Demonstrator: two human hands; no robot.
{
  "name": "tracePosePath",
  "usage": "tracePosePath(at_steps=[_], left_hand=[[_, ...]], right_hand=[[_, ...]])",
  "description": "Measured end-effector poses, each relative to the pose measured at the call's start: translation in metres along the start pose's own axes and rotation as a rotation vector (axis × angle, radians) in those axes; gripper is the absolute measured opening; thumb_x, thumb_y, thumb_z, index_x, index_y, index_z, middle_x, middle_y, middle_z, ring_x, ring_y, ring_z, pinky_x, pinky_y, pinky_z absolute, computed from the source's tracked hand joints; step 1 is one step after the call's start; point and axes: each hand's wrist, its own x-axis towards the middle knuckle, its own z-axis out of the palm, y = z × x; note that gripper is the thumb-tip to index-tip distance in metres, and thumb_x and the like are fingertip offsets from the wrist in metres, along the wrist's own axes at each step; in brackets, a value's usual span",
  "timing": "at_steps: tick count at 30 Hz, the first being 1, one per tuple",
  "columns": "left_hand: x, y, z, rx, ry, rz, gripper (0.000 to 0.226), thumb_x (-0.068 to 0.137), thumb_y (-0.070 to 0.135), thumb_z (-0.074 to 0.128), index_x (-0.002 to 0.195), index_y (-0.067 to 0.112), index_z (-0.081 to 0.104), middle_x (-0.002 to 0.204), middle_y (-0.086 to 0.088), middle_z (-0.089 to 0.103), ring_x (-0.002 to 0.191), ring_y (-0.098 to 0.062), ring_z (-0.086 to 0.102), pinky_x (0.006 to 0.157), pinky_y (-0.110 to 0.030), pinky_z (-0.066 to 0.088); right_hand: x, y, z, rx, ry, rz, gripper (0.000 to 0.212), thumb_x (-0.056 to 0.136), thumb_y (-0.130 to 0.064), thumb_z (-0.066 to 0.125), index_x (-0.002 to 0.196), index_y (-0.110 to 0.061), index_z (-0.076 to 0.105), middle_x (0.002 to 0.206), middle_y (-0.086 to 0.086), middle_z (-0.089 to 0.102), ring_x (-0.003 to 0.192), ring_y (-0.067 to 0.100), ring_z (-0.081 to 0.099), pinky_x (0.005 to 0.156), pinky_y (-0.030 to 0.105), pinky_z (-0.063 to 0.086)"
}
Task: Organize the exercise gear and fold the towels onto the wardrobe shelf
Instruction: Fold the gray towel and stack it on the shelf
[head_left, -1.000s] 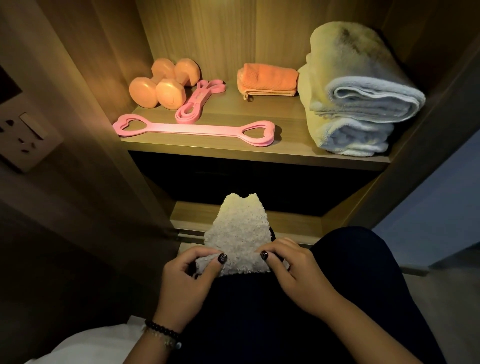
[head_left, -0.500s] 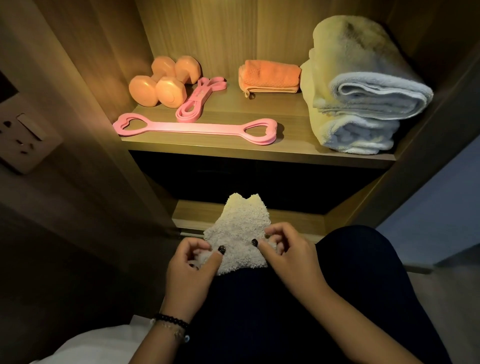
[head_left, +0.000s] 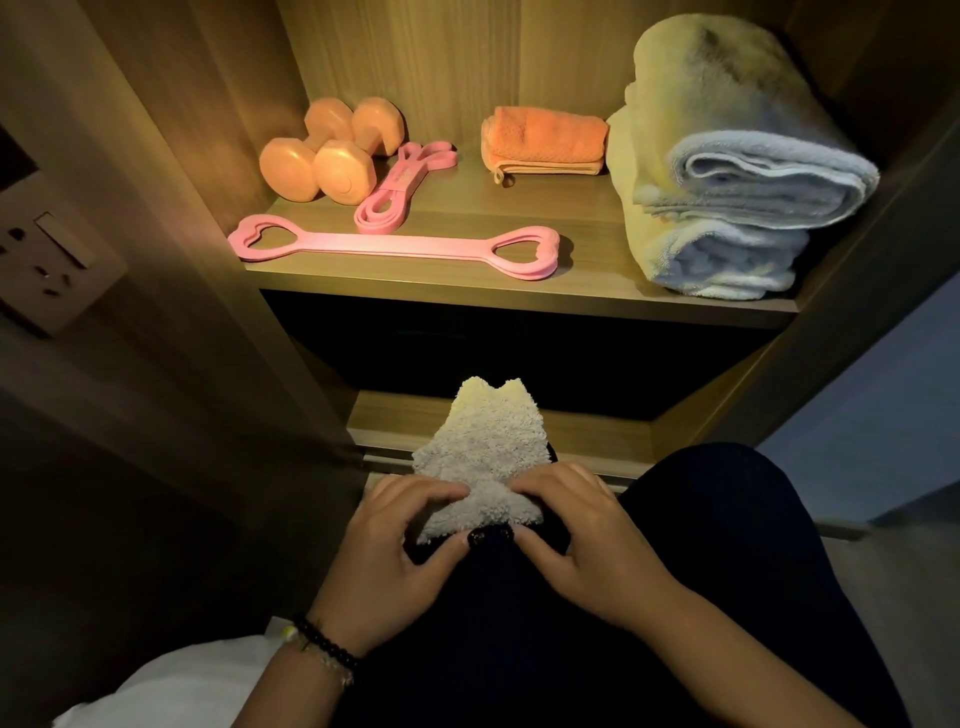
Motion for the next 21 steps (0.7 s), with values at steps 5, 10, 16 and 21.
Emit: tracePosePath(at_steps=[5,10,16,21], left_hand=[[0.003,0.002,0.003,0.033,0.018,-0.029,0.030,0.084,0.045,0.048,0.107,0.035,0.064,0.106,0.027,0.055,0.095,0.007,0.049,0.078,-0.007,0.037],[0.000,0.008,-0.001,0.012,0.025,0.001,0.028,0.086,0.043,0.049,0.103,0.030,0.067,0.102,0.025,0.058,0.093,0.006,0.054,0.077,-0.007,0.038],[-0.004,0.024,-0.001,-0.143,0.056,-0.138,0.009,0.087,0.037,0.063,0.091,0.031,0.067,0.096,0.022,0.066,0.094,0.001,0.062,0.077,-0.012,0.046],[0.005,0.030,-0.002,-0.133,0.002,-0.254,0.007,0.086,0.038,0.062,0.087,0.031,0.063,0.082,0.017,0.066,0.053,-0.002,0.051,0.052,-0.015,0.037]], right_hand=[[0.009,-0.002,0.003,-0.010,-0.028,0.033,0.030,0.093,-0.040,0.044,0.114,-0.023,0.057,0.107,-0.012,0.050,0.104,0.006,0.044,0.093,0.027,0.040],[0.003,-0.001,-0.003,0.002,-0.050,0.030,0.028,0.096,-0.045,0.037,0.107,-0.027,0.055,0.101,-0.018,0.045,0.099,0.004,0.039,0.089,0.023,0.032],[0.002,-0.006,-0.006,0.228,-0.007,0.101,0.026,0.094,-0.050,0.041,0.084,-0.033,0.057,0.087,-0.023,0.055,0.088,0.002,0.046,0.083,0.028,0.034],[0.004,-0.007,-0.001,0.302,0.036,0.260,0.015,0.090,-0.047,0.050,0.082,-0.037,0.059,0.083,-0.016,0.057,0.090,0.003,0.051,0.076,0.023,0.037]])
